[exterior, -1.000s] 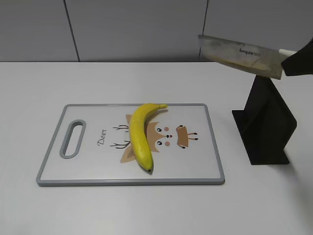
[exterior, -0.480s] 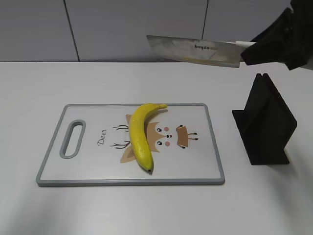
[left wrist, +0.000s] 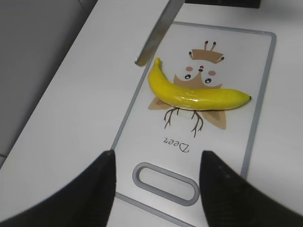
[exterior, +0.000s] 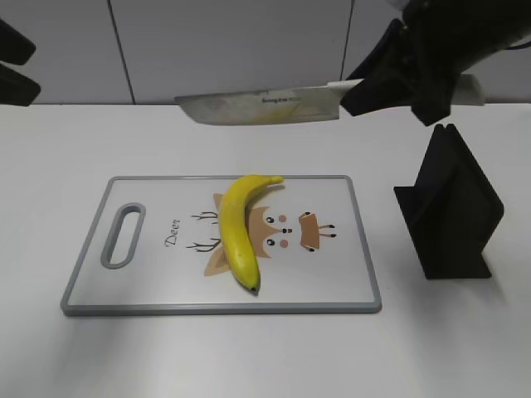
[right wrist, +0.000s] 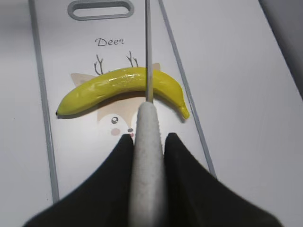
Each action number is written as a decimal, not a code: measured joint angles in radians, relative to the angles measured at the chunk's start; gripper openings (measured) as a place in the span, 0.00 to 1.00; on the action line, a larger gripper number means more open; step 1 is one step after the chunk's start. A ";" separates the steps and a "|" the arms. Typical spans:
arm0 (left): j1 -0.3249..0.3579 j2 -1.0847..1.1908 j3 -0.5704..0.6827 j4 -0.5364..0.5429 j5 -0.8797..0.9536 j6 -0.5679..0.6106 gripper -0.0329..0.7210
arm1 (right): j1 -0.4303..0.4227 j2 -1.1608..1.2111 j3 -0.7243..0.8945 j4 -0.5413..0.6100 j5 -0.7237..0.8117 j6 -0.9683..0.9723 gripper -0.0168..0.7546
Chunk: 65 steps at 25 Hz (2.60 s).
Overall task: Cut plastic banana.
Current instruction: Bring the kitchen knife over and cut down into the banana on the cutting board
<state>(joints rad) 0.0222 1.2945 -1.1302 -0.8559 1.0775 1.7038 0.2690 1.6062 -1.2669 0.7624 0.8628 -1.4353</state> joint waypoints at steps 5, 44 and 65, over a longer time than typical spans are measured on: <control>-0.090 0.092 -0.096 0.070 -0.010 0.019 0.78 | 0.055 0.115 -0.096 -0.028 0.056 -0.008 0.24; -0.514 0.463 -0.329 0.651 -0.123 -0.436 0.46 | 0.073 0.211 -0.159 0.146 0.091 -0.149 0.24; -0.514 0.463 -0.329 0.649 -0.083 -0.438 0.03 | 0.075 0.211 -0.159 0.100 0.091 -0.115 0.24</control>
<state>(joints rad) -0.4922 1.7570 -1.4589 -0.2067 0.9943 1.2658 0.3436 1.8168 -1.4259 0.8629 0.9542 -1.5505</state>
